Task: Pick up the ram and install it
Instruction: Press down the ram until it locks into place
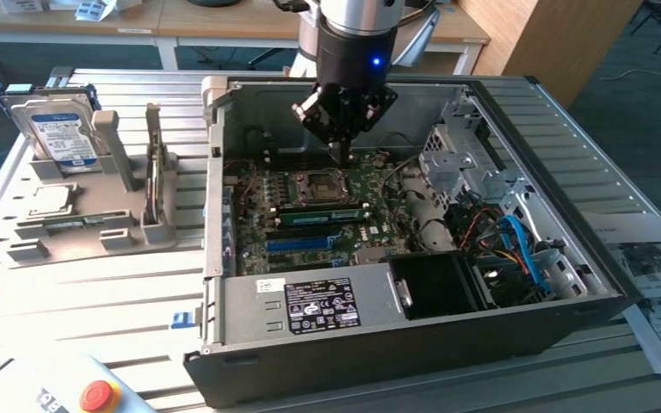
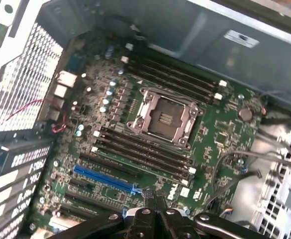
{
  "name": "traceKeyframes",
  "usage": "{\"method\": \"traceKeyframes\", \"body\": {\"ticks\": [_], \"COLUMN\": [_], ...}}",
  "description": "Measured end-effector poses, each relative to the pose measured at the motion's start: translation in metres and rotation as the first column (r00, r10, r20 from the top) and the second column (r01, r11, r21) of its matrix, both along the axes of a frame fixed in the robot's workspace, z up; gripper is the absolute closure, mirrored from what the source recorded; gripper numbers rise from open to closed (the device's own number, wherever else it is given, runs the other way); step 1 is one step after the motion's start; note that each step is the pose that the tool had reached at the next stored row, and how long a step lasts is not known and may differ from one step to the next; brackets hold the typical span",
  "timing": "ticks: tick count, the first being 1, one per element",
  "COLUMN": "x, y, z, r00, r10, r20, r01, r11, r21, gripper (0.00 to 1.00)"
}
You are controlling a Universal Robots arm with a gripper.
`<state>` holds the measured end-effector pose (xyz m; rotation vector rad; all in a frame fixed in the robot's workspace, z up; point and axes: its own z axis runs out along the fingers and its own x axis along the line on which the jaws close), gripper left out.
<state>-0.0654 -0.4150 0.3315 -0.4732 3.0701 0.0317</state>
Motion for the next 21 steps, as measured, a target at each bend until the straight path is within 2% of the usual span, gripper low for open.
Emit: {"method": "traceKeyframes", "body": {"ticks": [4,8,12,16,21], "x": [0.0,0.0,0.0,0.0,0.0], "y": [0.0,0.0,0.0,0.0,0.0], "z": [0.0,0.0,0.0,0.0,0.0], "r00": [0.9973,0.9895,0.9763,0.959,0.9582], "r10": [-0.073,-0.144,-0.216,-0.284,-0.286], "r20": [0.0,0.0,0.0,0.0,-0.0003], "r01": [0.073,0.144,0.216,0.284,0.286], "r11": [0.9973,0.9895,0.9763,0.959,0.9582], "r21": [0.0,0.0,0.0,0.0,-0.0001], "gripper": [0.9,0.9,0.9,0.9,0.9]}}
